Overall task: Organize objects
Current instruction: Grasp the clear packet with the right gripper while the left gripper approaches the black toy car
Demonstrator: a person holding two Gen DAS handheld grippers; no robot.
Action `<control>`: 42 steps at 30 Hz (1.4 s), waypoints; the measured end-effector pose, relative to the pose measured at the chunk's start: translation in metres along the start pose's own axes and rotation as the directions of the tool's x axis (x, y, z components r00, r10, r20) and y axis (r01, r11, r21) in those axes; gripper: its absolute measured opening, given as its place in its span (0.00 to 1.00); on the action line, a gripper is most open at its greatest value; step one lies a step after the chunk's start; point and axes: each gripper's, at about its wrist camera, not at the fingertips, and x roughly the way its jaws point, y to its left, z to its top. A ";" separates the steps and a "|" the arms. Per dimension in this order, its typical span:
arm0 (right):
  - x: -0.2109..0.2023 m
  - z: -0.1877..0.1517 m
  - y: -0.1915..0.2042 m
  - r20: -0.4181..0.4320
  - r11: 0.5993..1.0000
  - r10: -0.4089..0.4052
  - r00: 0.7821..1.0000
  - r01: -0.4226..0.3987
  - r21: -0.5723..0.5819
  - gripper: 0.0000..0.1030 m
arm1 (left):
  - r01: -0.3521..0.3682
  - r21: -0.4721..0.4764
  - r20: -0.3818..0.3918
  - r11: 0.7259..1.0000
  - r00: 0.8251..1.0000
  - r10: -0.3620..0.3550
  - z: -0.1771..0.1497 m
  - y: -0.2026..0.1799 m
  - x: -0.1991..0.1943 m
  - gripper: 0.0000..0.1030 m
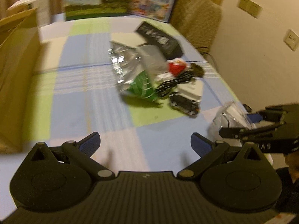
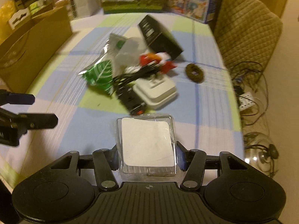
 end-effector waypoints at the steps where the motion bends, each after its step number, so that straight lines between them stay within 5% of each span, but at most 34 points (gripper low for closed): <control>1: -0.002 0.002 -0.002 0.004 1.000 -0.005 1.000 0.005 0.005 0.51 | 0.016 0.026 0.006 1.000 1.000 -0.016 0.003 -0.004 0.003 0.94; 15: 0.011 0.021 -0.040 0.018 0.999 -0.031 0.999 0.030 0.029 0.51 | 0.119 0.308 0.034 0.944 0.990 -0.136 0.029 -0.055 0.068 0.84; 20: 0.022 0.028 -0.045 0.020 0.999 -0.031 0.999 0.030 0.040 0.51 | 0.119 0.327 0.021 0.938 0.991 -0.133 0.029 -0.057 0.087 0.83; 26: 0.028 0.034 -0.049 0.027 0.997 -0.032 0.999 0.030 0.065 0.51 | 0.106 0.347 0.017 0.932 0.993 -0.120 0.029 -0.060 0.102 0.67; 37: 0.027 0.034 -0.054 0.031 0.996 -0.048 0.998 0.045 0.082 0.51 | 0.083 0.384 0.018 0.920 0.995 -0.097 0.026 -0.074 0.110 0.68; 42: 0.026 0.034 -0.055 0.032 0.995 -0.048 0.998 0.045 0.085 0.51 | 0.019 0.388 0.043 0.922 0.998 -0.039 0.022 -0.078 0.115 0.68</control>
